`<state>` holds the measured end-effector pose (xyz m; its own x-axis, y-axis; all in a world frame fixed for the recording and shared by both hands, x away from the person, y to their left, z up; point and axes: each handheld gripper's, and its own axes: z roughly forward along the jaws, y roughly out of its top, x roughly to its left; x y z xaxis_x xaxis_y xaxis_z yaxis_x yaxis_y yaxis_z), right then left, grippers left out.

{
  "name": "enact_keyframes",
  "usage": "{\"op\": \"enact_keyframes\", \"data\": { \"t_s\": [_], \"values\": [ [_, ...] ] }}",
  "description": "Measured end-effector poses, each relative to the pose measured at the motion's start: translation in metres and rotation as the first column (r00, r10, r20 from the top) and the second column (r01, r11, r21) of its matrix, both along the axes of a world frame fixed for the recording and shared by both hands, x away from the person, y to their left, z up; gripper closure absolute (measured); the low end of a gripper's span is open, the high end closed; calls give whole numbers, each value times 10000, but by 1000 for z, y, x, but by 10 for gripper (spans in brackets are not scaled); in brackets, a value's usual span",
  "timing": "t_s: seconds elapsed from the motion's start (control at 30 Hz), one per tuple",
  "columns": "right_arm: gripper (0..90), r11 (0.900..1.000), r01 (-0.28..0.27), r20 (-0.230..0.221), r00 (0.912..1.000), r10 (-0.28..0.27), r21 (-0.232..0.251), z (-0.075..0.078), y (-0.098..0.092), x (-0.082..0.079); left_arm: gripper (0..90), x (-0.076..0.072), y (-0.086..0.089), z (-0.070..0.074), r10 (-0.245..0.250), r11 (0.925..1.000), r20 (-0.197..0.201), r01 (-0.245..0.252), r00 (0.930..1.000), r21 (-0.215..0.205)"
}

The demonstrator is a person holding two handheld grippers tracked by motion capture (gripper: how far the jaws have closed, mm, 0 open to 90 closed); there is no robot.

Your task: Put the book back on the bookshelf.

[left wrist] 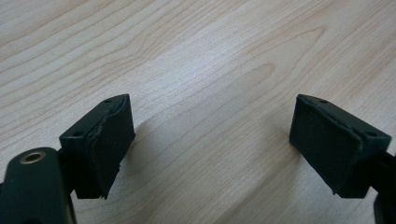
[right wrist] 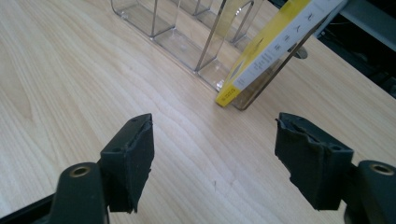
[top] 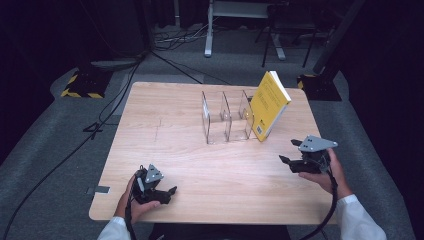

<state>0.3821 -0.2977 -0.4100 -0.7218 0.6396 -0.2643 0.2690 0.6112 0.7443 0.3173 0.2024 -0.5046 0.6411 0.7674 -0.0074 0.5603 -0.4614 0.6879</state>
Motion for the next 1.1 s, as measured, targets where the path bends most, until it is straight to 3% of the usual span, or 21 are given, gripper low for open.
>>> {"op": "enact_keyframes", "data": {
  "t_s": [0.5,0.9,1.1],
  "values": [
    [273,9992,199,-289,9994,-209,-347,-27,-24,-22,145,0,0,0,1,10000,-2,-1,10000,0],
    [266,9971,751,-703,9947,-754,-77,-54,-52,-39,145,0,0,0,2,10000,3,-2,10000,-3],
    [258,9928,1191,-1020,9878,-1175,95,-69,-69,-46,145,0,0,0,3,10000,1,-3,10000,-2]
  ]
}}
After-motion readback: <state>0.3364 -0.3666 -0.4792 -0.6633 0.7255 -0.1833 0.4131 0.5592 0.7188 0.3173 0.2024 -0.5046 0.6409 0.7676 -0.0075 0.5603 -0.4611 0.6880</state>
